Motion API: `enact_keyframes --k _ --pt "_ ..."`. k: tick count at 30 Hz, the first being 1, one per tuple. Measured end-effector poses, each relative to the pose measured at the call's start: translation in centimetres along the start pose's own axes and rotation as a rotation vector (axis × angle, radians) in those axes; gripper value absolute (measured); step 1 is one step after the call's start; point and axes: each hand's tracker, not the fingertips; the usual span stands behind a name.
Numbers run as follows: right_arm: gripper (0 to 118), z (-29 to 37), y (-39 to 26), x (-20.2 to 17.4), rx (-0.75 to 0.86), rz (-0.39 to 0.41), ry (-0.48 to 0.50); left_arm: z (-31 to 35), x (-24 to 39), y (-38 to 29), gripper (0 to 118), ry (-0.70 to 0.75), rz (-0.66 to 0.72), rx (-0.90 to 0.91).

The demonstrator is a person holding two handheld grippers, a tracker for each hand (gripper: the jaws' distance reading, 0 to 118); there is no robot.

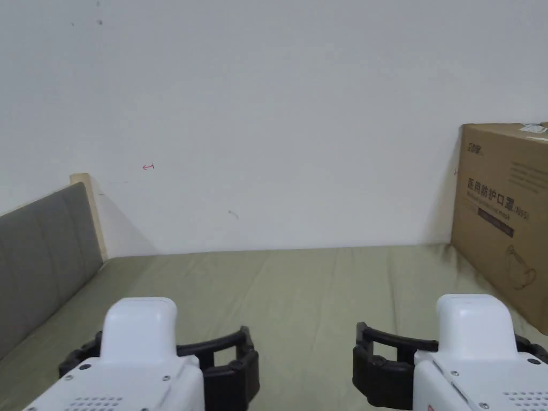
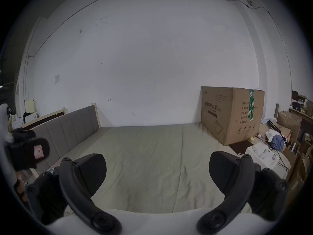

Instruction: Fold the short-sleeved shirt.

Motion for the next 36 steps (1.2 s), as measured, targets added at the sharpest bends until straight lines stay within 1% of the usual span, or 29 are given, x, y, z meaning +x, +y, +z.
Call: enact_keyframes --k 2,4,8,12,16,20,24,26,28,31,32,35,36 --pt "118 -0.1 -0.3 -0.1 -0.004 0.004 0.002 -0.3 0.8 -0.6 117 0.046 -0.028 0.007" --pt "118 -0.3 -0.5 -0.1 -0.006 0.013 -0.006 -0.4 0.9 -0.9 117 0.043 -0.041 0.036" --pt "118 -0.8 -0.5 0.3 -0.029 0.002 -0.014 -0.4 1.0 -0.8 117 0.076 0.007 0.046" --pt "118 -1.0 -0.6 0.5 -0.035 0.004 -0.025 -0.4 1.0 -0.5 117 0.095 0.015 0.043" --pt "118 -1.3 -0.7 0.3 -0.054 0.01 -0.011 -0.2 1.3 -0.7 117 0.051 0.03 0.033" --pt "118 -1.4 -0.8 0.1 -0.058 0.017 -0.007 -0.9 1.6 -1.1 117 0.078 0.021 -0.02" --pt "118 -1.4 -0.7 0.0 -0.053 0.014 0.001 -1.2 0.8 -0.8 117 0.063 0.063 -0.037" --pt "118 -1.5 -0.6 -0.2 -0.049 0.031 -0.012 -0.9 0.6 -0.8 117 0.071 0.078 -0.009" --pt "118 -1.6 -0.6 -0.3 -0.045 0.038 -0.018 -0.8 0.6 -0.7 117 0.083 0.064 0.023" --pt "118 -1.6 -0.5 -0.2 -0.05 0.009 -0.021 -0.8 0.7 -0.8 117 0.126 0.035 0.049" --pt "118 -1.5 -0.5 -0.4 -0.037 0.012 -0.031 -0.9 0.6 -0.8 117 0.13 0.032 0.05" --pt "118 -1.4 -0.6 -0.9 -0.01 0.095 -0.058 -0.9 0.6 -0.9 117 0.143 0.024 0.063" --pt "118 -1.4 -0.7 -1.0 -0.009 0.097 -0.052 -0.9 0.7 -0.9 117 0.147 0.018 0.066"
